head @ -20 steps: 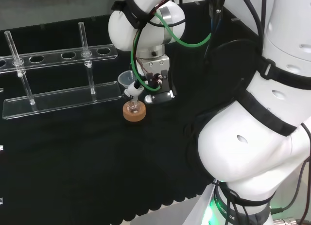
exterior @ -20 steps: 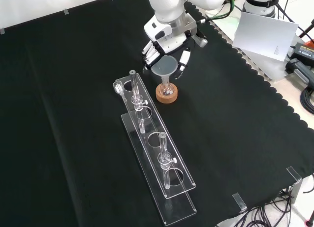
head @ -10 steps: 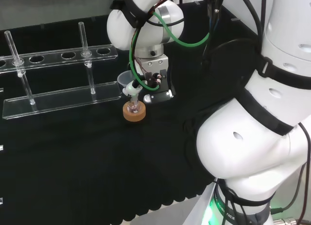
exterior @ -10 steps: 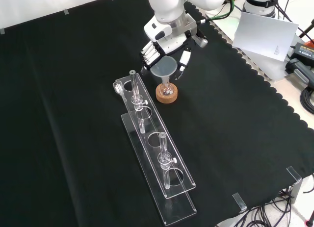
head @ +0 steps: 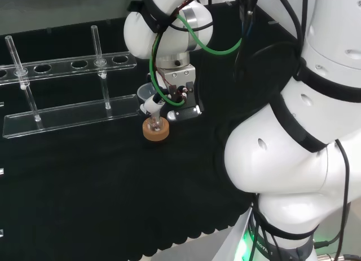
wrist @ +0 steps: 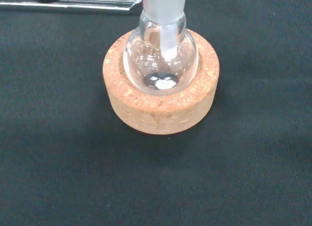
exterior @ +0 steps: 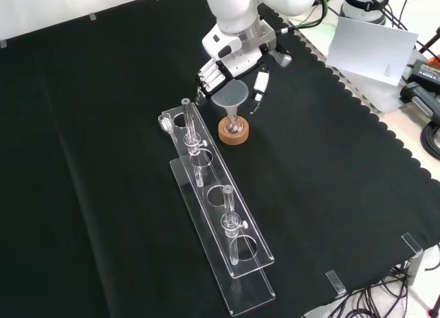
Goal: Place the funnel on the round-bottom flask.
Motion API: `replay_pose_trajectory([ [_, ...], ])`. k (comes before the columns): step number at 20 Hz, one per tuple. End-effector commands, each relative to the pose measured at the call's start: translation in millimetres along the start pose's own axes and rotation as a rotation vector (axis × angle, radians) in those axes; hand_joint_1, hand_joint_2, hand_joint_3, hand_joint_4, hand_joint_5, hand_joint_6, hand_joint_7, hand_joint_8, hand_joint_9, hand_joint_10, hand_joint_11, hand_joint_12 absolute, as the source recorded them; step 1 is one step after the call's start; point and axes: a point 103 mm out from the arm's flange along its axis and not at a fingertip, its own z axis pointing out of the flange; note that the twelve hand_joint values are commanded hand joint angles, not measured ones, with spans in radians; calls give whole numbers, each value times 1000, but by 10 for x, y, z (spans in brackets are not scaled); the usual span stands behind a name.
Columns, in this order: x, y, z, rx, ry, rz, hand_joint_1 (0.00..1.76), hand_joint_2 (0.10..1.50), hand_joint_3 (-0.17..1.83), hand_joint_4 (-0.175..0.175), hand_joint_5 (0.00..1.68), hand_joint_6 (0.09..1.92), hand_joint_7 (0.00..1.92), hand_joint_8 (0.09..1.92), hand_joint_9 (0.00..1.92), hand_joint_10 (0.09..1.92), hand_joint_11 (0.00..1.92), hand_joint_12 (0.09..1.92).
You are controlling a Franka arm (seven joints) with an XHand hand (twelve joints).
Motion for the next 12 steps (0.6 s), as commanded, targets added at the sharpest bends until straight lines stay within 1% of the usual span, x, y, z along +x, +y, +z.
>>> replay_pose_trajectory([
  [1,-64,-10,37,0,28,-18,571,826,-162,-72,156,87,0,378,120,829,162,1470],
  [4,-71,-42,14,-28,37,-23,541,802,-147,-69,115,87,0,240,42,853,140,1486],
  [6,-82,-58,-9,-55,46,-28,530,791,-137,-69,69,87,0,114,10,807,120,1496],
  [7,-85,-67,-22,-63,48,-31,526,788,-132,-69,52,87,0,87,4,779,111,1501],
  [12,-131,-160,-184,-157,86,-64,506,773,-115,-71,2,87,0,87,0,694,98,1518],
])
